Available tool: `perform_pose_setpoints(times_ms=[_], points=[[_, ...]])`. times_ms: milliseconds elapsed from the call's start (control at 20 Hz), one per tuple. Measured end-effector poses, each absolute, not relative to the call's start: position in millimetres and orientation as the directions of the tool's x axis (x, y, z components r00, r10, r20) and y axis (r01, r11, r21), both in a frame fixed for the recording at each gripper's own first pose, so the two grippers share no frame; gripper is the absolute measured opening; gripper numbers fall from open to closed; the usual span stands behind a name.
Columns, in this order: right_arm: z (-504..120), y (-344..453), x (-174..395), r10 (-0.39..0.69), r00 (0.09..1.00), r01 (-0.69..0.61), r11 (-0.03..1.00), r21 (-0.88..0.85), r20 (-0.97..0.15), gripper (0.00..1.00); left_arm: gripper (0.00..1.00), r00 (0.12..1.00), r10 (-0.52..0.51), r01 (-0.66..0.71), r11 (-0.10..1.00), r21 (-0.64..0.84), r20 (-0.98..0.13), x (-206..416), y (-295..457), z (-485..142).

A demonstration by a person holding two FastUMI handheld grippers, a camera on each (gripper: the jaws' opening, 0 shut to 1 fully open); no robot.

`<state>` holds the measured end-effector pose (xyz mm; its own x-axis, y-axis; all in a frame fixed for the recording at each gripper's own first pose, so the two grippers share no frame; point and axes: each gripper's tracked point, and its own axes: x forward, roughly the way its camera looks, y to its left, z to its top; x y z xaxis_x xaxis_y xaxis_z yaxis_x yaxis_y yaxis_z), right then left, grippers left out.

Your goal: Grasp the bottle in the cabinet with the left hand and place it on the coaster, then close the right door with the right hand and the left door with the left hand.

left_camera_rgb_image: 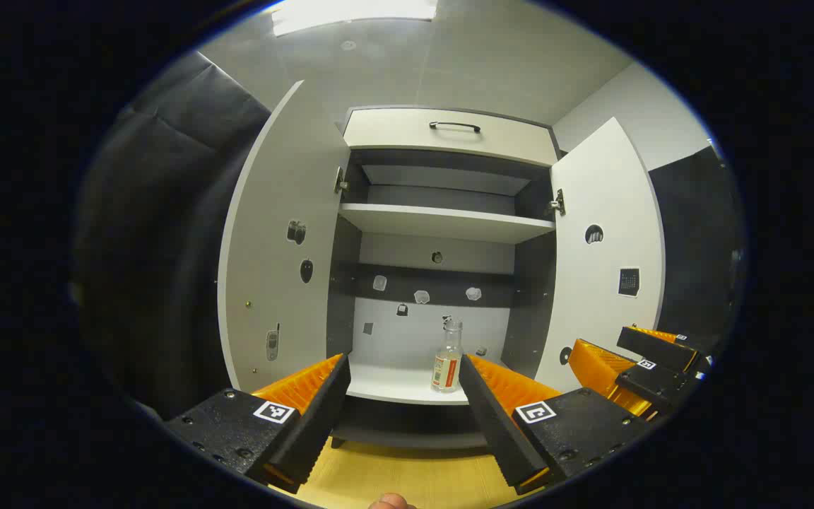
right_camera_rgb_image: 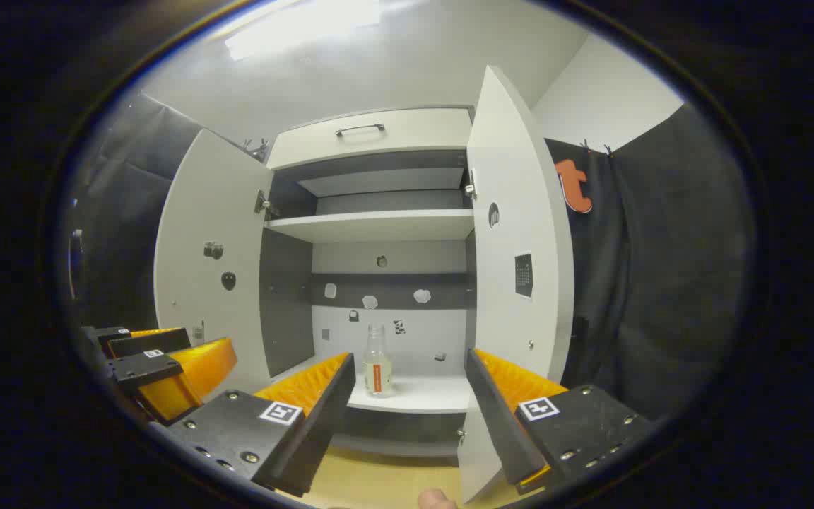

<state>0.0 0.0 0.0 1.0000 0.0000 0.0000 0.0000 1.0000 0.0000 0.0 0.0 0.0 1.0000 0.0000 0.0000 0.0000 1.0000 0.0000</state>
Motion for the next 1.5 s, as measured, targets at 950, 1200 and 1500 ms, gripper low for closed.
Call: perform_pose_setpoints(times_ms=[950,1200,1500], points=[[0,-4,5,-0.019,1.0,0.019,1.0,-0.004,-0.002,0.96,0.98,0.999,0.023,-0.022,1.0,0.02,-0.031,13,8,-12],[6,-9,3,-0.044,0.999,0.044,0.999,0.005,0.01,0.96,0.98,0.999,-0.017,0.019,0.999,0.031,-0.052,45,-2,-25],[17,-25,-12,-0.098,0.994,0.098,0.995,-0.006,0.04,0.96,0.98,0.994,-0.08,0.083,0.996,0.034,-0.074,121,-27,-47]])
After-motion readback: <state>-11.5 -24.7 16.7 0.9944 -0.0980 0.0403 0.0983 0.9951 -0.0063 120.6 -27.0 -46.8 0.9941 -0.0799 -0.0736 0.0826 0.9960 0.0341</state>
